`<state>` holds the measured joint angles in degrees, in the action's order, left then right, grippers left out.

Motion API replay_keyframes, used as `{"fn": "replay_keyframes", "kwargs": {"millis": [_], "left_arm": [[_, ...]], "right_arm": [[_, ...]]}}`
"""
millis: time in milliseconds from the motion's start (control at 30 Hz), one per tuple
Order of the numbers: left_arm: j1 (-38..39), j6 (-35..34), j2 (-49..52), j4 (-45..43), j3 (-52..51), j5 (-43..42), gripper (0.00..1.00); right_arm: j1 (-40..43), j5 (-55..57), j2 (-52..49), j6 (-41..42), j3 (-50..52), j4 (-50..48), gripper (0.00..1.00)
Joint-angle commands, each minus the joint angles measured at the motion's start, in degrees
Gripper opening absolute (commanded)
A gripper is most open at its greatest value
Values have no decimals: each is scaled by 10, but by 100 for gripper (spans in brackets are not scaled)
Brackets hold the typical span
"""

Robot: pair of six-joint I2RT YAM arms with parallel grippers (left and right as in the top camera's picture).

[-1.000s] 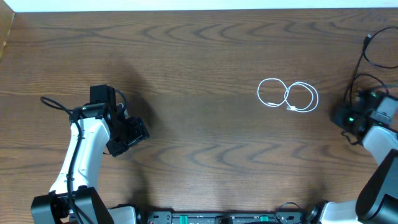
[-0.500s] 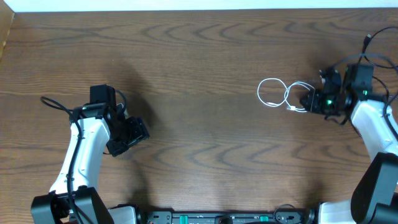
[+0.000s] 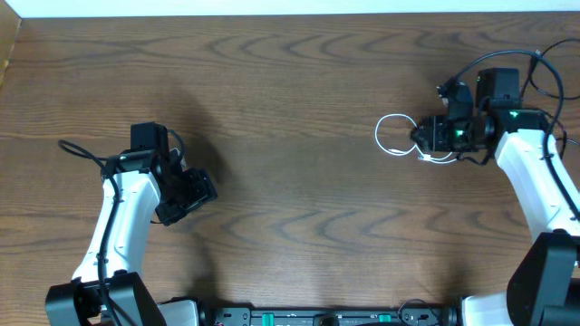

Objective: Untangle cables

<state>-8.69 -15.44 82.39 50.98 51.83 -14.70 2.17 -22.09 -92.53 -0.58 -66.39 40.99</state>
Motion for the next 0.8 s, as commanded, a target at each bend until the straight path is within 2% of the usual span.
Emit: {"fn": "replay_keyframes", "kwargs": {"millis": [0, 200, 467, 533, 567, 633, 767], "left_arm": [[-2, -2, 0, -1, -3, 2, 74], [18, 11, 0, -16, -3, 2, 74], [116, 19, 0, -51, -3, 2, 74], [140, 19, 0, -57, -3, 2, 75], [151, 19, 0, -59, -3, 2, 75], [170, 19, 0, -60, -3, 4, 74], [197, 19, 0, -61, -3, 4, 75]], "right_arm": [[-16, -15, -4, 10, -1, -15, 78], [-26, 103, -16, 145, 1, -26, 77], [-27, 97, -95, 169, 0, -49, 68], [-26, 97, -115, 169, 1, -61, 58], [-26, 97, -122, 169, 0, -68, 45], [-27, 97, -134, 179, 1, -87, 30], [-27, 100, -143, 205, 1, -126, 22]]}}
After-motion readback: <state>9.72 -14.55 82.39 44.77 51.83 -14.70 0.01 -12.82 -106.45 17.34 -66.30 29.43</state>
